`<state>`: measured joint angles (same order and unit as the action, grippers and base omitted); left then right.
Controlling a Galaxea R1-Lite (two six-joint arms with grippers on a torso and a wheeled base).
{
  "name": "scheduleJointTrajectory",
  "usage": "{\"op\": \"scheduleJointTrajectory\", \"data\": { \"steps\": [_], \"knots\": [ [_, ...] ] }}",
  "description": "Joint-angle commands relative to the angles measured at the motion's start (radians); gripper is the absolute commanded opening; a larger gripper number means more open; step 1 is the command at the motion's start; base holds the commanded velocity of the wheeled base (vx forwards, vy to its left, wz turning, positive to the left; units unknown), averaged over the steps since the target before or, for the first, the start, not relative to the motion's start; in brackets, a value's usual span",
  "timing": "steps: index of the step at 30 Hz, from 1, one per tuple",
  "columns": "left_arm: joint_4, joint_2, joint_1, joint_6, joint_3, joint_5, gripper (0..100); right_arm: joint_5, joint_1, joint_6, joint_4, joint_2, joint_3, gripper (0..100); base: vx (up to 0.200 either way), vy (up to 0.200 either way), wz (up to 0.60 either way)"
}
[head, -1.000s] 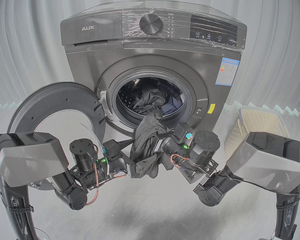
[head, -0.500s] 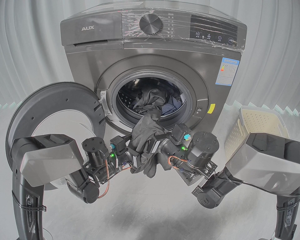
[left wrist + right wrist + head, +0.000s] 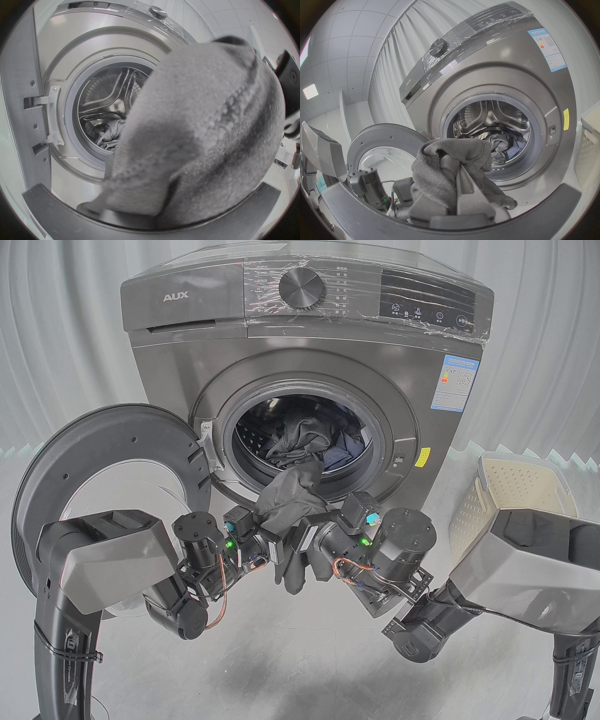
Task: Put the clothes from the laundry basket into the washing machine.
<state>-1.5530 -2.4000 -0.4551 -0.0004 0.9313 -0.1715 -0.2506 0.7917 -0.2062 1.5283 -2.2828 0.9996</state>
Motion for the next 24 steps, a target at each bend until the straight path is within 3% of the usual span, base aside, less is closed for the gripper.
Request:
{"op": "scheduleJointTrajectory", "data": {
  "steps": [1, 10, 20, 21, 24],
  "knots": [
    [-0.006, 0.007, 0.015, -0.018, 0.014, 0.013, 0, -0.007, -0.011, -0.009, 0.001, 0.005, -0.027, 0, 0.0, 0.0, 0.0],
    [-0.006, 0.065, 0.029, -0.07, -0.006, 0.021, 0, -0.006, -0.016, -0.021, 0.0, -0.024, -0.125, 0, 0.0, 0.0, 0.0],
    [-0.007, 0.114, 0.015, -0.078, -0.058, 0.024, 0, -0.004, -0.017, -0.025, 0.001, -0.024, -0.13, 0, 0.0, 0.0, 0.0],
    [-0.007, 0.122, 0.015, -0.079, -0.068, 0.024, 0, -0.006, -0.017, -0.029, 0.003, -0.024, -0.13, 100, 0.0, 0.0, 0.0],
    [-0.007, 0.162, 0.015, -0.079, -0.112, 0.023, 0, 0.001, -0.019, -0.024, -0.004, -0.014, -0.159, 100, 0.0, 0.0, 0.0]
  ]
}}
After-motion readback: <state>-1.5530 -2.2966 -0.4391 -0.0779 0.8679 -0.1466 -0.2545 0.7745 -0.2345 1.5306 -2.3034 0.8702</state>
